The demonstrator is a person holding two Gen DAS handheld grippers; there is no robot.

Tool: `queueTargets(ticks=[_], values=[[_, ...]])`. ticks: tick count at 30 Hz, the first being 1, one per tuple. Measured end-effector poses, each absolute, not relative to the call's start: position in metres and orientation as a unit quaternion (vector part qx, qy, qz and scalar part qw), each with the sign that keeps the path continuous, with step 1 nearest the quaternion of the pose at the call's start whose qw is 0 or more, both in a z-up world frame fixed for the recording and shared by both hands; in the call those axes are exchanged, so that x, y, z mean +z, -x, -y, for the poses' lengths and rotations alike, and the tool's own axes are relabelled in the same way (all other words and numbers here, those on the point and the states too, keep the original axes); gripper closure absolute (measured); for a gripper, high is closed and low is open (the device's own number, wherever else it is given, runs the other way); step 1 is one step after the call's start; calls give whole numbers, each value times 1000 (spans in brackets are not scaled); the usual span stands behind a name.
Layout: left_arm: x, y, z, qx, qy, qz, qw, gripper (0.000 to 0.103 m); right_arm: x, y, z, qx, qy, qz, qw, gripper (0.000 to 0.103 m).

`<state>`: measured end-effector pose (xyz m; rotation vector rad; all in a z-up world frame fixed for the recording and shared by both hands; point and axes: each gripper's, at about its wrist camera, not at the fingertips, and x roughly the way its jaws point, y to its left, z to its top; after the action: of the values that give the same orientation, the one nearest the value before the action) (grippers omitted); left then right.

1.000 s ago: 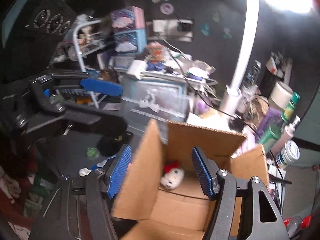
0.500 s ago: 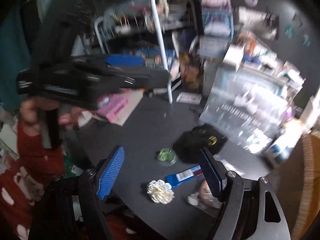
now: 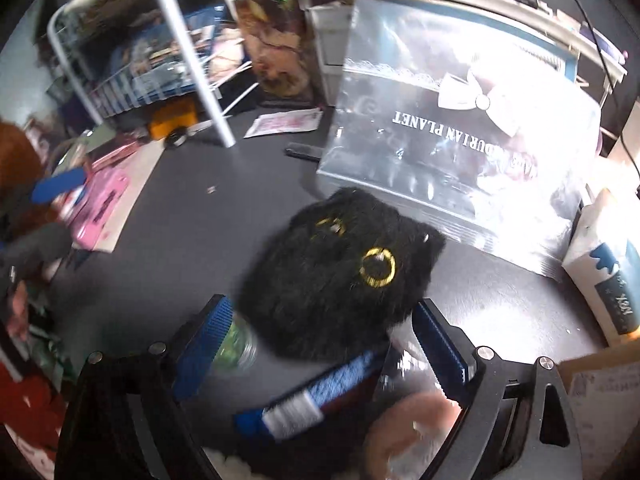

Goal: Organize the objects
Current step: 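Grasp the black fluffy cat plush with the right gripper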

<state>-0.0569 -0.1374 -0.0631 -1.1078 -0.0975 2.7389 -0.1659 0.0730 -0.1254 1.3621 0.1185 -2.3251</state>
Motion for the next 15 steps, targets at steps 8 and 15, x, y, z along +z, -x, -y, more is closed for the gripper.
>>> queueTargets(ticks=[8,15], values=[[-73,64,139,919,376,40,109,1,-139,197,-57,-841,-498,-48,206,12],[-72,69,133,907,387,64,152,1,-136,195,-57,-843,-492,-78,203,33]])
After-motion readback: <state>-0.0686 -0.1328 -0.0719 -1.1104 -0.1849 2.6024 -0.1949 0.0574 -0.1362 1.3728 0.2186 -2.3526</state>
